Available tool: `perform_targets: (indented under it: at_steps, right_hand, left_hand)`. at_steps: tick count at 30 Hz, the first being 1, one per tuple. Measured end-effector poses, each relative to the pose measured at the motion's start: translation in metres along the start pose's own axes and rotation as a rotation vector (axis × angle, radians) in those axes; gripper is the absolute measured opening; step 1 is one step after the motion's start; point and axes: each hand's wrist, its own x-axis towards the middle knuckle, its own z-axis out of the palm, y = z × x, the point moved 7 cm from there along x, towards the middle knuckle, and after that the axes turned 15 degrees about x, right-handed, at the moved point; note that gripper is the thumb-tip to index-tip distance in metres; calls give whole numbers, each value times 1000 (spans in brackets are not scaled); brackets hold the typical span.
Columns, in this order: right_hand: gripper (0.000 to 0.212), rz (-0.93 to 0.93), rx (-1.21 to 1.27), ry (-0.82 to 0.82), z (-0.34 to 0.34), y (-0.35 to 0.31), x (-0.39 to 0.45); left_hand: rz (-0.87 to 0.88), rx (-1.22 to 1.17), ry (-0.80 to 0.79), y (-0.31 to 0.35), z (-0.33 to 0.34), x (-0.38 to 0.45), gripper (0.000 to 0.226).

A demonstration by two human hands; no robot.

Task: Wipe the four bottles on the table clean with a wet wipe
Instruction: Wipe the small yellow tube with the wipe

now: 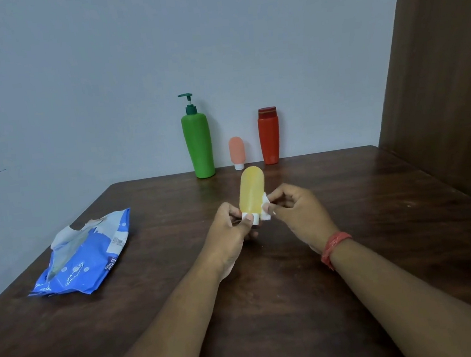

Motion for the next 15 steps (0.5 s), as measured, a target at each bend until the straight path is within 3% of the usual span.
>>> perform_targets:
  at_steps: [6,12,15]
  right_hand:
    - [11,-134,217,312,-30,-14,3]
    - [7,-24,11,66,-7,-2,2]
    - [11,-78,84,205,-19,-8,5]
  left_hand:
    - [65,245,-132,7,12,-4,17]
    - [39,166,-30,4,2,-2,22]
    - [62,284,-63,7,6,-4,23]
